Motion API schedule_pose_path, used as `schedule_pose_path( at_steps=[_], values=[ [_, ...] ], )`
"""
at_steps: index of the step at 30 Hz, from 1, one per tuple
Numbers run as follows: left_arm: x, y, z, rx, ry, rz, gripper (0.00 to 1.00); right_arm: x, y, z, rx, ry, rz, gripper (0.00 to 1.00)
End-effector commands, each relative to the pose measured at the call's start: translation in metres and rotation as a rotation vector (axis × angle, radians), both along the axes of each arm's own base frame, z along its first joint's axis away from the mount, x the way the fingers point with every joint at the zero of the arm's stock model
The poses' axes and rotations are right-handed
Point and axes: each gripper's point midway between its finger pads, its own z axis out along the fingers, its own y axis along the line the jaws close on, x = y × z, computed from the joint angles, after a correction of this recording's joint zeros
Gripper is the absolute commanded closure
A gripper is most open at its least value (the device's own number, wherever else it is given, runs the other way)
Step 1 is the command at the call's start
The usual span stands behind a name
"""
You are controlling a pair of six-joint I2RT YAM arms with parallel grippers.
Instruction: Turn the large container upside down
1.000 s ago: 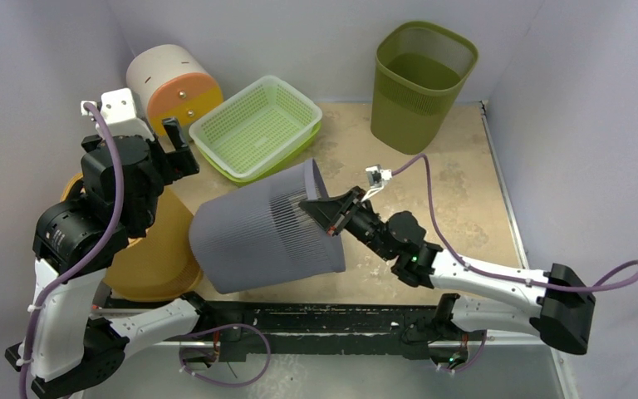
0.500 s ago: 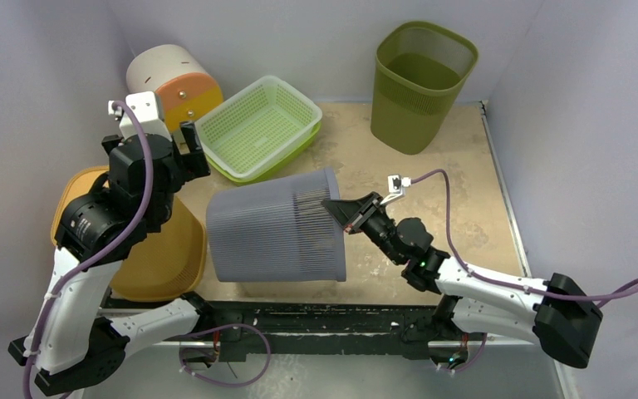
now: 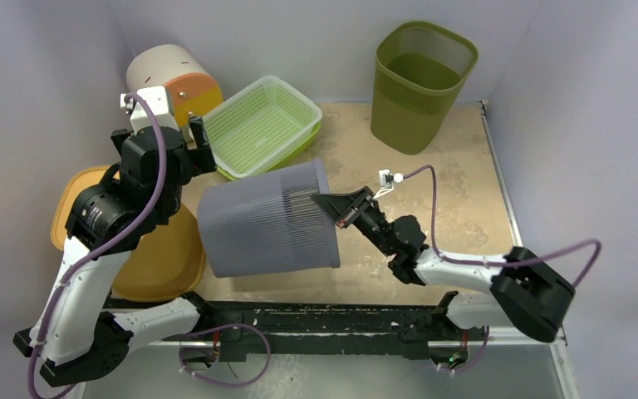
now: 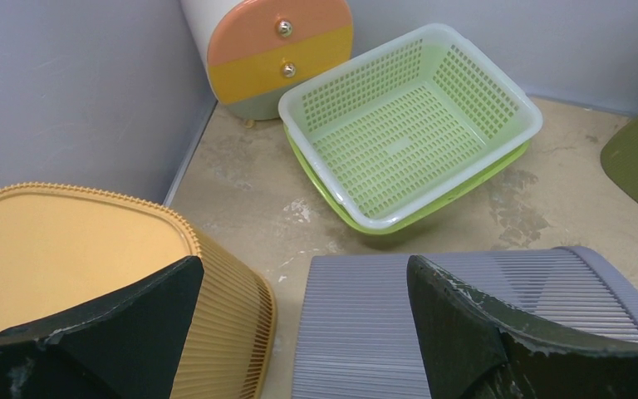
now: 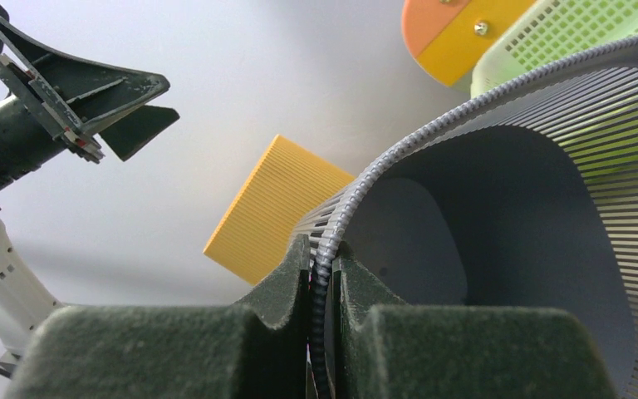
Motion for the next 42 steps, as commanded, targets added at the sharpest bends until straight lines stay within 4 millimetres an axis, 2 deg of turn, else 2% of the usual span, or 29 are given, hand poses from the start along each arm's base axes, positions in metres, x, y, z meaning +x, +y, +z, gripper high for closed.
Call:
schedule_pose_path(
  at_steps=[1, 3, 5, 7, 12, 16, 19, 23, 25, 26, 28, 30, 35, 39, 42],
  values=[
    [0.002, 0.0, 0.019, -0.003, -0.032, 0.002, 0.1, 0.001, -0.002, 0.071, 0.233, -0.218, 0.004, 1.0],
    [0.001, 0.002, 0.022, -0.002, -0.034, 0.008, 0.1, 0.002, 0.0, 0.083, 0.321, -0.24, 0.035, 1.0],
    [0.0, 0.004, 0.024, 0.0, -0.035, 0.013, 0.1, 0.006, 0.0, 0.083, 0.376, -0.24, 0.058, 1.0],
    [-0.002, 0.006, 0.026, 0.002, -0.037, 0.018, 0.1, 0.011, -0.009, 0.078, 0.437, -0.217, 0.065, 1.0],
    [-0.003, 0.009, 0.025, 0.012, -0.032, 0.034, 0.1, 0.04, -0.064, 0.038, 0.49, -0.077, 0.002, 1.0],
    [0.0, 0.007, 0.024, 0.014, -0.028, 0.037, 0.1, 0.042, -0.106, 0.035, 0.438, -0.114, -0.039, 1.0],
    [0.003, 0.005, 0.02, 0.013, -0.025, 0.036, 0.1, 0.048, -0.127, 0.021, 0.415, -0.071, -0.037, 1.0],
    [0.005, 0.002, 0.016, 0.01, -0.016, 0.031, 0.1, 0.06, -0.152, -0.024, 0.377, 0.074, -0.086, 1.0],
    [0.004, 0.003, 0.014, 0.017, -0.012, 0.036, 0.1, 0.059, -0.156, -0.035, 0.348, 0.099, -0.087, 1.0],
    [0.004, 0.004, 0.015, 0.019, -0.013, 0.039, 0.1, 0.057, -0.154, -0.035, 0.338, 0.089, -0.077, 1.0],
    [0.004, 0.005, 0.016, 0.021, -0.014, 0.041, 0.1, 0.055, -0.151, -0.024, 0.344, 0.062, -0.042, 1.0],
    [0.004, 0.004, 0.017, 0.017, -0.015, 0.038, 0.1, 0.054, -0.151, -0.003, 0.376, 0.011, -0.019, 1.0],
    [0.005, 0.002, 0.022, 0.015, -0.016, 0.034, 0.1, 0.043, -0.15, 0.07, 0.506, -0.142, 0.066, 1.0],
    [0.003, 0.004, 0.031, 0.003, -0.03, 0.033, 0.1, 0.032, -0.128, 0.112, 0.603, -0.215, 0.151, 1.0],
    [0.0, 0.006, 0.035, -0.002, -0.034, 0.033, 0.1, 0.032, -0.103, 0.131, 0.666, -0.225, 0.214, 1.0]
  ],
)
